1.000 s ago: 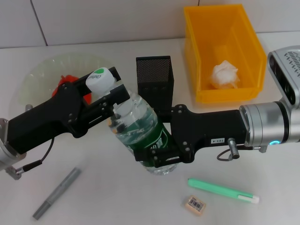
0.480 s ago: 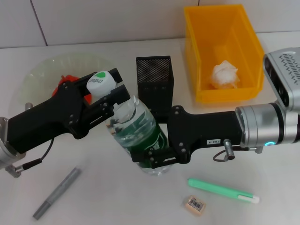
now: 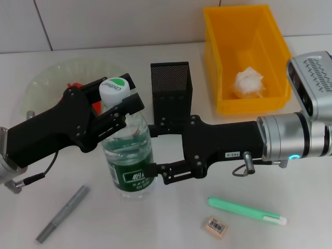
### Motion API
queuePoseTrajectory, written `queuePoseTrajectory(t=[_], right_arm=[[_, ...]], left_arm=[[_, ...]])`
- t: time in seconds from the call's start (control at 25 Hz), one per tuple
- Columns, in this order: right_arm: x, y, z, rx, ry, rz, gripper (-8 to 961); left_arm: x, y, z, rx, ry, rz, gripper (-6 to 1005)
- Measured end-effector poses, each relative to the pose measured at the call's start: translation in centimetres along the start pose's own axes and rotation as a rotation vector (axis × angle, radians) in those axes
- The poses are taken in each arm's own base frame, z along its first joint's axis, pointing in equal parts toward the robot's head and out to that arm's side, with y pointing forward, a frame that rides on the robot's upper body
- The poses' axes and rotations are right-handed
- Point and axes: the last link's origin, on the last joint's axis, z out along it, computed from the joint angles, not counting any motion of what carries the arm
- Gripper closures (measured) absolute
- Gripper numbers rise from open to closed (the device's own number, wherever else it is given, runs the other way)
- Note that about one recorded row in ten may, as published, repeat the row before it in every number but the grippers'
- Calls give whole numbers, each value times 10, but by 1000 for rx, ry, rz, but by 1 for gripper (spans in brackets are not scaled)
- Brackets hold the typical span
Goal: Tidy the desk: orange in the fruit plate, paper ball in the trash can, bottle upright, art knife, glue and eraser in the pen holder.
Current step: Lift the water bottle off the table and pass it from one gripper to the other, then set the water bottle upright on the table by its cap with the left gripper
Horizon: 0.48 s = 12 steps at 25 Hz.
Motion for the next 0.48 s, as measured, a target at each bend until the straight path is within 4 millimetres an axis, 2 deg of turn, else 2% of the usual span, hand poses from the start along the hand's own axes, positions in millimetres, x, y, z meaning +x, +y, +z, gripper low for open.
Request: queuePoseTrajectory(t=[0.2, 0.28, 0.32, 0.36, 0.48], right_arm=[[2, 1, -7, 13, -6, 11, 125], [4, 3, -18, 39, -19, 22, 125], [7, 5, -34, 83, -38, 27, 125], [7, 5, -34, 83, -38, 27, 125], [11, 11, -57, 155, -58, 19, 124]], left_arm=[[0, 0, -3, 3, 0, 30, 548], [1, 0, -4, 8, 0, 35, 548], [1, 0, -8, 16, -2, 46, 548], [2, 0, -10, 23, -2, 56, 548], [2, 2, -21, 51, -4, 107, 548]])
